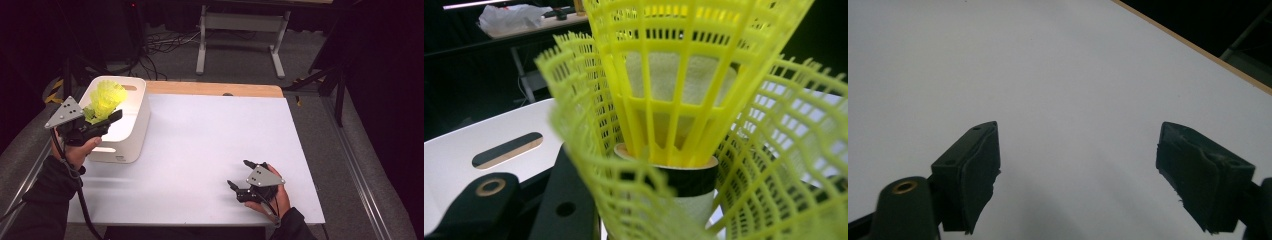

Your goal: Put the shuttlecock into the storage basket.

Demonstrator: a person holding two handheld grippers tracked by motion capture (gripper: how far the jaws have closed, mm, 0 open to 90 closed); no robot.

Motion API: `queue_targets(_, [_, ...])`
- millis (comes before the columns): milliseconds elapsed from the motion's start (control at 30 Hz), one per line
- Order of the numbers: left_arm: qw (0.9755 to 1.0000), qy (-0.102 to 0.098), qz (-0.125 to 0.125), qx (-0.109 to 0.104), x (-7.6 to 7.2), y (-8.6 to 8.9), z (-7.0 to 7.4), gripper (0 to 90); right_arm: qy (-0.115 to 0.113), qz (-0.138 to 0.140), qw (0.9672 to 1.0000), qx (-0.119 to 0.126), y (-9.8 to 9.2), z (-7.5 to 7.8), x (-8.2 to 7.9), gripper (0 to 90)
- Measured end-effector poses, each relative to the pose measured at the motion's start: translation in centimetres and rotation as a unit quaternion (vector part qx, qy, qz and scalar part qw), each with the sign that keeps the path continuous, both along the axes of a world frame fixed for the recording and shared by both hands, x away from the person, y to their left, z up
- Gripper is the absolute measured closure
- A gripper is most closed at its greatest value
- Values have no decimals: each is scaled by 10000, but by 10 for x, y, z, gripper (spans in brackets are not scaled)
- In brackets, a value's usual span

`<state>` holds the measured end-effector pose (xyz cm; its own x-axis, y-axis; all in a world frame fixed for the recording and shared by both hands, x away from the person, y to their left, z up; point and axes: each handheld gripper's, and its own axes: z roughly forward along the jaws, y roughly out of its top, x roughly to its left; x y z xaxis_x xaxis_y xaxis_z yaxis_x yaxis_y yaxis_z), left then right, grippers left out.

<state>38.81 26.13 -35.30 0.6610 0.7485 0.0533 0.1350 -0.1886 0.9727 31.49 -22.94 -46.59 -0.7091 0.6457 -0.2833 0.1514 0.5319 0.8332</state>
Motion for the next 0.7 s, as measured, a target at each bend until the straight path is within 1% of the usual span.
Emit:
queue_targets(33, [10000,-14,1,-10,1,0,0,644,7,3,10000,-5,0,0,0,189])
queue_targets(167, [10000,69,55,9,8,2,0,643,15,5,10000,-13,1,-1,0,189])
queue_targets(267, [9999,76,69,16,12,4,1,644,23,6,10000,-22,1,-1,1,189])
queue_targets(367, [9999,103,92,60,16,5,3,642,42,13,10000,-26,1,-2,1,189])
queue_targets(500, [9999,123,103,23,22,5,6,642,47,25,10000,-31,1,-2,1,190])
queue_targets(567, [9998,149,124,101,27,4,7,641,61,44,10000,-38,2,-2,1,190])
queue_targets(700, [9997,196,103,141,38,3,7,641,65,50,10000,-27,2,-3,1,191])
